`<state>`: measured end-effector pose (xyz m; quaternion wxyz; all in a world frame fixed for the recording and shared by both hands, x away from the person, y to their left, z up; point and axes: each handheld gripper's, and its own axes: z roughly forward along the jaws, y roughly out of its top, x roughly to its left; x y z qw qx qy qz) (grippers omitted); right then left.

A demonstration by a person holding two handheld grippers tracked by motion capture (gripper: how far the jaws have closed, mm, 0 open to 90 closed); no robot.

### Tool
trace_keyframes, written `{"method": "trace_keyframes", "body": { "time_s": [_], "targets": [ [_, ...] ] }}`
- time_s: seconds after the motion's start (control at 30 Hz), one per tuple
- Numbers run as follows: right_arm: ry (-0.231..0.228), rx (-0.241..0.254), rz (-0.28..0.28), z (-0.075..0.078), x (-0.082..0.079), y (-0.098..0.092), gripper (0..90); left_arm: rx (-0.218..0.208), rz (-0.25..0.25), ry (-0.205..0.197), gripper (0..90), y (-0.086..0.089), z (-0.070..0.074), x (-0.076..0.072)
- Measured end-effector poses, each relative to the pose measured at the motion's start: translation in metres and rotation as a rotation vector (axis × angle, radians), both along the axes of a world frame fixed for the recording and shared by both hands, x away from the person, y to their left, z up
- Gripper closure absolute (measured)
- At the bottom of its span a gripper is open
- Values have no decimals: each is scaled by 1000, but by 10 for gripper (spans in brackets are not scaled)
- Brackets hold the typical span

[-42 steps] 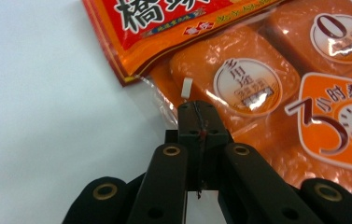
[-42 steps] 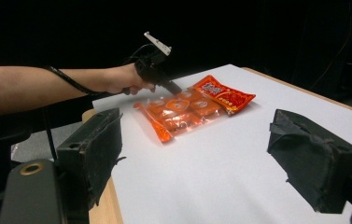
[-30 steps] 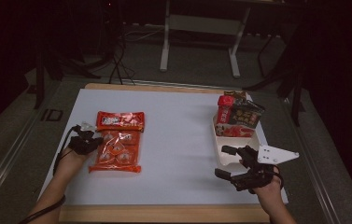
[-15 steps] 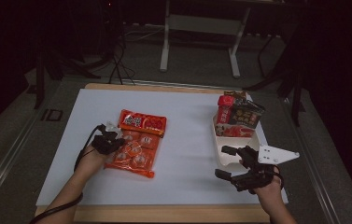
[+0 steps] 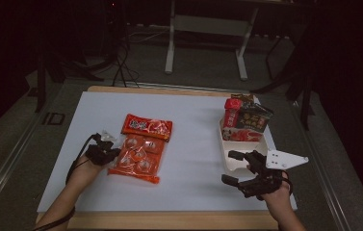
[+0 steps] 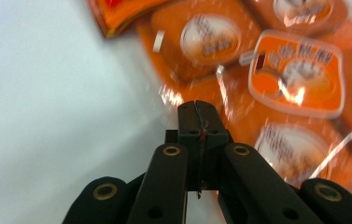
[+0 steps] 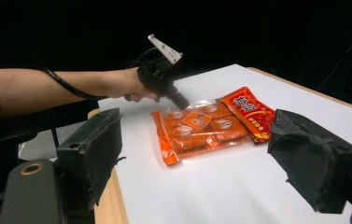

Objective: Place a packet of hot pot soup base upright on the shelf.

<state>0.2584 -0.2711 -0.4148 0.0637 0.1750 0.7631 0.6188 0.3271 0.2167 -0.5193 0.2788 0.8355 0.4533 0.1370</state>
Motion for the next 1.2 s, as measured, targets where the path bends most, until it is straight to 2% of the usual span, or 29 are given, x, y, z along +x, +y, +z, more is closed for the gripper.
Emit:
{"method": "trace_keyframes", "body": {
  "time_s": [0.03, 0.13, 0.2, 0.3, 0.37, 0.43, 0.5, 0.57, 0.63, 0.67, 0.73, 0.77, 0.8, 0.83, 0.93, 0.97, 1.0, 1.07, 1.1, 1.17, 1.2],
  "targets": [
    [0, 1, -2, 0, 0, 0, 174, -2, -9, 11, 900, -1, -1, -2],
    [-1, 3, -3, 1, 0, 0, 174, 20, -12, -8, 900, -7, -1, -9],
    [0, 5, -2, 1, 0, 0, 174, -20, -12, 5, 900, -10, -2, -12],
    [-1, 2, -1, 1, -1, 0, 174, -31, -27, 2, 900, -23, -2, -19],
    [1, 3, 1, 1, -1, 0, 174, -69, -62, 17, 900, -34, -3, -23],
    [1, 3, 2, 1, -1, 0, 174, -73, -74, 13, 900, -46, -3, -26],
    [0, 1, 4, 0, -1, 1, 174, -97, -90, 19, 900, -54, -3, -28],
    [2, -1, 8, 0, -2, 1, 174, -92, -92, 15, 900, -60, -3, -28],
    [1, -4, 7, 0, -2, 0, 174, -107, -81, 20, 900, -58, -2, -26],
    [1, -1, 8, 0, -1, 0, 173, -93, -69, 7, 900, -57, -1, -25],
    [1, -1, 6, 0, -1, -1, 174, -97, -20, -8, 900, -51, 1, -21],
    [1, -1, 6, 0, -1, -1, 174, -97, -20, -8, 900, -51, 1, -21],
    [0, 1, 5, 1, -1, -2, 174, -93, 48, -38, 900, -44, 2, -14],
    [0, 4, 5, 1, -1, -2, 174, -108, 72, -47, 900, -40, 2, -10],
    [2, 4, 6, 1, -1, -2, 174, -105, 114, -64, 900, -35, 0, 3],
    [2, 4, 6, 1, -1, -2, 174, -105, 114, -64, 900, -35, 0, 3],
    [0, 1, 5, 1, -1, -2, 174, -94, 131, -72, 900, -35, -1, 11],
    [2, 2, 5, 1, -1, -2, 174, -80, 124, -64, 900, -36, -3, 18],
    [1, 2, 5, 0, -1, -2, 174, -59, 129, -67, 900, -36, -4, 22],
    [2, 2, 4, 0, -1, -2, 174, -58, 126, -54, 900, -36, -6, 25],
    [2, 4, 4, 0, -1, -2, 174, -67, 108, -50, 900, -37, -8, 28]
  ]
}}
